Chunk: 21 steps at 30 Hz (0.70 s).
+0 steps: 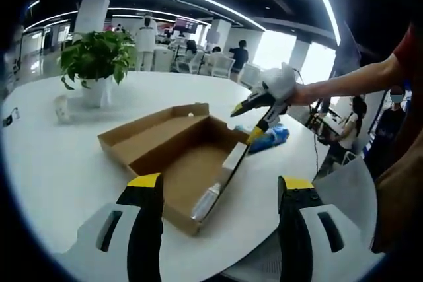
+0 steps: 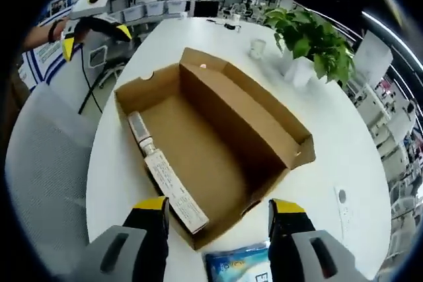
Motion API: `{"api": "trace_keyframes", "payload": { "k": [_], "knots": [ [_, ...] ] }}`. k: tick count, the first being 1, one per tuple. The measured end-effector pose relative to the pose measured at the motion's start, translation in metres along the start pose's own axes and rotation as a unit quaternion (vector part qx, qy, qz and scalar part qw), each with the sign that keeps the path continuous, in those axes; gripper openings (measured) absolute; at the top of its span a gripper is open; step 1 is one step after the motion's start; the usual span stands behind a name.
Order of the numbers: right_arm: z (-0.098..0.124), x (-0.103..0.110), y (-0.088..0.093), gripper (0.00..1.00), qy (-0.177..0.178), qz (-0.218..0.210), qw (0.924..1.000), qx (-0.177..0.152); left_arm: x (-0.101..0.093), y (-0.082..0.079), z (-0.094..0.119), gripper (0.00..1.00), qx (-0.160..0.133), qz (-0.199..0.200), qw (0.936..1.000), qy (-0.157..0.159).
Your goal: Operate the shoe box by opening the lid, removing the specified soft item, and placing it in the target area until the item is outside and the box remains undamaged.
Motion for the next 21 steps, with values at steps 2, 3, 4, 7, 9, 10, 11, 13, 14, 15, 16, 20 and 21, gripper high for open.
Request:
{"api": "trace_keyframes", "payload": {
  "k": [2,3,4,7,9,10,11,13,14,15,16,20,21],
  "knots": [
    [-0.005,-0.001,-0.001,0.60,-0.004,0.004,1.0000,0.004,0.001,0.001,0.000,0.70,0.000,0.003,1.0000,0.000],
    [-0.008,0.001,-0.001,0.60,-0.011,0.012,0.9998,0.009,0.001,0.002,0.000,0.70,0.000,0.003,1.0000,-0.001],
    [-0.010,0.001,-0.001,0.60,-0.017,0.020,0.9995,0.017,0.002,0.004,0.000,0.70,0.001,0.004,1.0000,-0.001],
    [-0.018,0.004,-0.001,0.60,-0.030,0.060,0.9971,0.036,0.003,0.004,0.001,0.70,0.001,0.006,1.0000,-0.002],
    [-0.023,0.009,-0.004,0.61,-0.047,0.069,0.9957,0.040,0.004,0.004,0.002,0.70,0.000,0.008,1.0000,-0.003],
    [-0.025,0.011,-0.004,0.63,-0.053,0.072,0.9952,0.040,0.005,0.005,0.002,0.70,-0.001,0.009,0.9999,-0.004],
    [-0.028,0.011,-0.006,0.63,-0.056,0.083,0.9941,0.041,0.006,0.005,0.003,0.70,-0.001,0.010,0.9999,-0.005],
    [-0.034,0.013,-0.005,0.62,-0.066,0.094,0.9921,0.049,0.008,0.005,0.003,0.70,-0.003,0.012,0.9999,-0.006],
    [-0.035,0.013,-0.006,0.62,-0.070,0.098,0.9914,0.050,0.008,0.005,0.004,0.70,-0.003,0.013,0.9999,-0.007],
    [-0.037,0.014,-0.006,0.62,-0.075,0.102,0.9906,0.052,0.009,0.005,0.004,0.70,-0.003,0.013,0.9999,-0.007],
    [-0.040,0.015,-0.006,0.62,-0.080,0.109,0.9894,0.054,0.010,0.006,0.004,0.70,-0.003,0.014,0.9999,-0.008],
    [-0.044,0.012,-0.008,0.65,-0.088,0.101,0.9894,0.056,0.014,0.009,0.006,0.70,-0.004,0.020,0.9997,-0.012],
    [-0.045,0.009,-0.008,0.66,-0.085,0.104,0.9894,0.055,0.015,0.009,0.006,0.70,-0.005,0.022,0.9997,-0.013]
  ]
}}
Point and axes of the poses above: the point that each gripper's makers call its tool centre point, and the gripper's own axes: z roughly backward along the fingers, x roughly to its left, y roughly out of its underside, the point moved 1 cm from there along z, roughly backward along the fingers, and after that the axes turned 5 degrees about y, right-handed, at the moved point
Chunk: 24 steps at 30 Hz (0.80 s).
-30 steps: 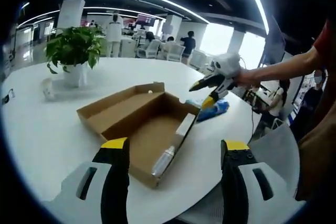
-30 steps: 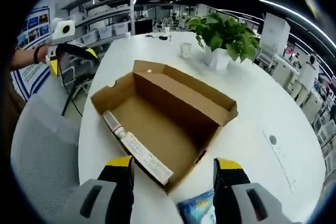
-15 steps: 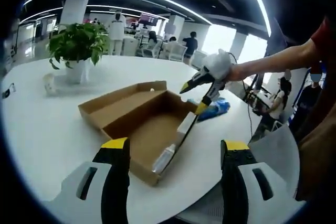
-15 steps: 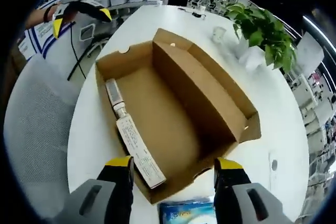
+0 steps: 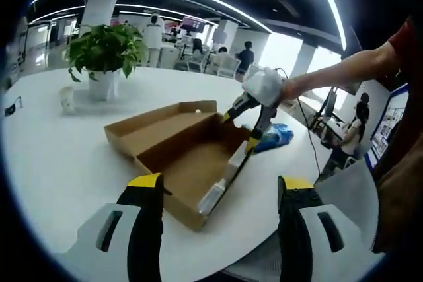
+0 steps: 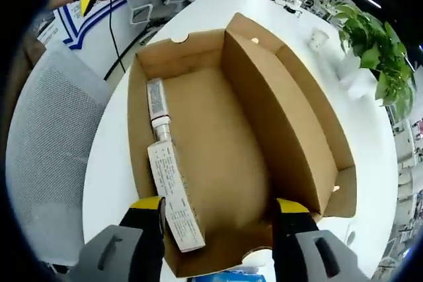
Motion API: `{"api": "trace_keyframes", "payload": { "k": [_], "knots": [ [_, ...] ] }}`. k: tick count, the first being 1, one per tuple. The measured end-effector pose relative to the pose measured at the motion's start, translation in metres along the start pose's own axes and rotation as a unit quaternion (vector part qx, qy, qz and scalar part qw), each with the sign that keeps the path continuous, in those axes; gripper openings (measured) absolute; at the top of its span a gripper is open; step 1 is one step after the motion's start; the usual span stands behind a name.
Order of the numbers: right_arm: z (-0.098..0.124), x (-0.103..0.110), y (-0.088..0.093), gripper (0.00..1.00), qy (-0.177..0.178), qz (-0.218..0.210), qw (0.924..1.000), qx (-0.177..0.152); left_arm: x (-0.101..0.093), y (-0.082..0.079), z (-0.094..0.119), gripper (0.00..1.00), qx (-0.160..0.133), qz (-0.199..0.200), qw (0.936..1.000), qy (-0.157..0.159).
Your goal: Operate the shoe box by opening the lid, removing the specified soft item, and placing it in the target area until the item is outside and the box remains undamaged.
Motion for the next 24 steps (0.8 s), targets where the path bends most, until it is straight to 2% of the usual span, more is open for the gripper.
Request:
{"api": "trace_keyframes", "payload": {
  "k": [8,10,13,20,22,24],
  "knots": [
    [0.001,0.002,0.000,0.65,-0.001,0.013,0.9999,-0.002,0.000,0.002,-0.002,0.70,-0.002,0.005,1.0000,0.000],
    [0.002,0.004,0.000,0.62,-0.003,0.025,0.9997,0.000,0.000,0.002,-0.003,0.70,-0.001,0.004,1.0000,0.001],
    [0.002,0.011,-0.002,0.62,-0.027,0.028,0.9993,-0.002,-0.001,0.001,-0.004,0.70,-0.001,0.004,1.0000,0.002],
    [-0.004,0.021,-0.006,0.56,-0.055,0.048,0.9972,0.013,0.002,-0.001,-0.003,0.70,-0.003,0.003,1.0000,0.001],
    [-0.002,0.016,-0.009,0.59,-0.043,0.060,0.9973,0.009,0.003,-0.001,-0.002,0.70,-0.003,0.003,1.0000,0.000],
    [-0.001,0.012,-0.005,0.58,-0.039,0.062,0.9972,0.012,0.003,-0.002,-0.001,0.70,-0.004,0.003,1.0000,-0.001]
  ]
}}
Point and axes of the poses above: the point that each gripper's makers call its tool centre point, and the gripper's own axes: z roughly backward along the fingers, x roughly to its left, y roughly out of its underside, the point moved 1 cm from there along z, roughly backward along the fingers, and after that the axes turned 5 degrees about y, right-handed, at the moved point
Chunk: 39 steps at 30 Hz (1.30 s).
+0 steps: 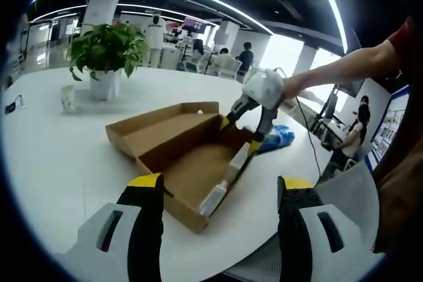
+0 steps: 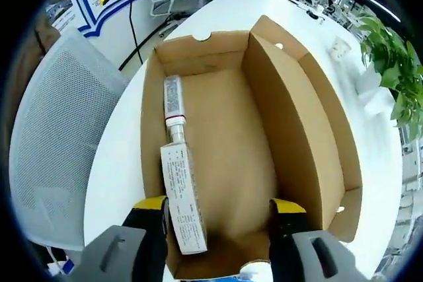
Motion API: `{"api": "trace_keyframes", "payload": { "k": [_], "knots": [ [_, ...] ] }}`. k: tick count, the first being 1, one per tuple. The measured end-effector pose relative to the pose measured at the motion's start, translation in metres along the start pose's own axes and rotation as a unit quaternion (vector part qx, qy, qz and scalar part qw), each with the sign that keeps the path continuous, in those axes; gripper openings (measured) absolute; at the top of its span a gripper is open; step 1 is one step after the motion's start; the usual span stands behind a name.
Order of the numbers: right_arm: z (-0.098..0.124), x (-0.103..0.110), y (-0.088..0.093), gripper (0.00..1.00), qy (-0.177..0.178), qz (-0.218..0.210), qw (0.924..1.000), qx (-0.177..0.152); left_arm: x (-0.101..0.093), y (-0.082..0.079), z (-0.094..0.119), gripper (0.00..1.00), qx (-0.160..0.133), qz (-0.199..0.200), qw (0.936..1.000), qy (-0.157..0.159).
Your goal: Operate the shoe box by opening the lid, removing the specified soft item, and placing it in the target area until the item is outside and the box remains undamaged.
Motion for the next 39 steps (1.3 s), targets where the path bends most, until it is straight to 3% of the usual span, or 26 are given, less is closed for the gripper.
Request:
{"api": "trace_keyframes", "payload": {
  "k": [7,14,18,28,33,39],
  "knots": [
    [0.003,0.000,0.009,0.57,0.002,-0.002,1.0000,0.007,0.001,0.000,0.000,0.70,-0.001,0.001,1.0000,-0.001],
    [-0.001,0.009,-0.003,0.52,-0.021,0.001,0.9998,-0.002,-0.002,-0.001,-0.004,0.70,0.001,-0.003,1.0000,0.004],
    [-0.012,0.019,0.003,0.52,-0.021,0.068,0.9969,0.033,-0.001,-0.004,-0.003,0.70,-0.001,-0.005,1.0000,0.003],
    [-0.028,0.029,0.001,0.34,-0.025,0.068,0.9967,0.036,0.001,-0.001,0.000,0.69,0.002,-0.004,1.0000,0.001],
    [-0.030,0.037,0.001,0.23,-0.045,0.066,0.9960,0.040,0.000,0.000,-0.002,0.69,0.004,-0.003,1.0000,0.003],
    [-0.030,0.042,0.002,0.19,-0.053,0.070,0.9953,0.042,0.001,-0.002,-0.003,0.69,0.002,-0.003,1.0000,0.004]
  ]
}}
Point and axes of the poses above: the point that each gripper's makers call its tool centre point, and the gripper's own axes: z roughly backward along the fingers, x roughly to its left, y roughly out of its underside, the point moved 1 cm from there along z, roughly backward along the fingers, and after that the axes turned 5 degrees about y, right-handed, at the moved point
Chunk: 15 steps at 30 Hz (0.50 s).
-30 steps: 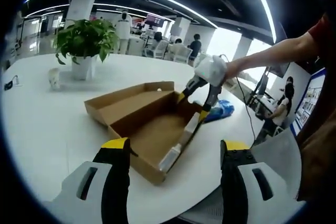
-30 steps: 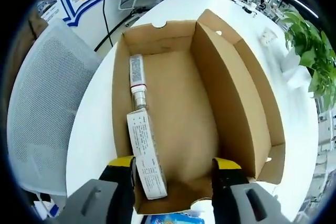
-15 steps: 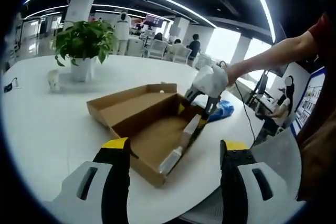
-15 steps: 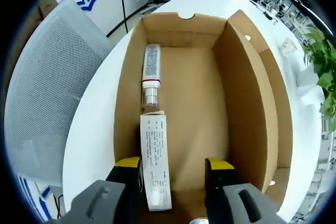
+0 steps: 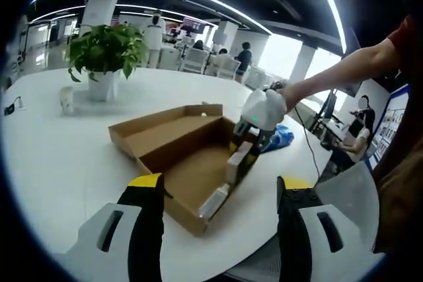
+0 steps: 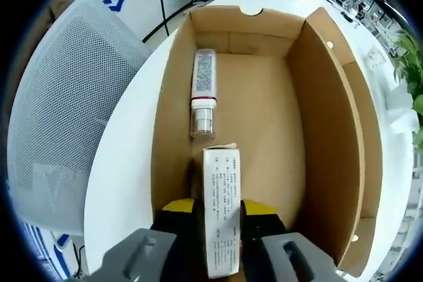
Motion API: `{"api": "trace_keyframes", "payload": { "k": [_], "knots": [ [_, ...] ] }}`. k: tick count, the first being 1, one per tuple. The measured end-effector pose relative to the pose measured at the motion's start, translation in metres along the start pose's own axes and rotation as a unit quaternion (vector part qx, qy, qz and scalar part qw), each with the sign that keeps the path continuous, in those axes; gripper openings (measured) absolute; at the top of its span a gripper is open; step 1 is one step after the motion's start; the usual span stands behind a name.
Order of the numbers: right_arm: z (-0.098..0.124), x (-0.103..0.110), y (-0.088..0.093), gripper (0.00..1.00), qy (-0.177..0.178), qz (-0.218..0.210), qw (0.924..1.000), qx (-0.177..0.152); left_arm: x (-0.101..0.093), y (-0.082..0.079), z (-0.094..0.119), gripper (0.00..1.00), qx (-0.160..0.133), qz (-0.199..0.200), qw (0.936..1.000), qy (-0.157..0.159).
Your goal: Operate the shoe box by opening the lid, removing the specified soft item, and placing it in the target area until the item is outside and the box remains undamaged.
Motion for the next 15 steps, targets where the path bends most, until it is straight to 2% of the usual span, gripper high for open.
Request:
{"api": "trace_keyframes", "payload": {
  "k": [9,15],
  "knots": [
    [0.005,0.000,0.000,0.16,0.013,-0.008,0.9998,-0.011,0.000,0.000,0.000,0.66,0.001,0.003,1.0000,0.002],
    [0.015,-0.010,-0.003,0.15,0.030,-0.023,0.9990,-0.024,0.000,-0.002,0.002,0.66,-0.003,0.003,1.0000,-0.001]
  ]
}}
Point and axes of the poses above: the point that each gripper's makers call its tool centre point, and the gripper's own axes: z roughly backward along the fingers, x roughly to its left, y roughly out of its underside, the point moved 1 cm from there along z, roughly backward along the fingers, and after that the axes turned 5 degrees about y, right-handed, at the moved point
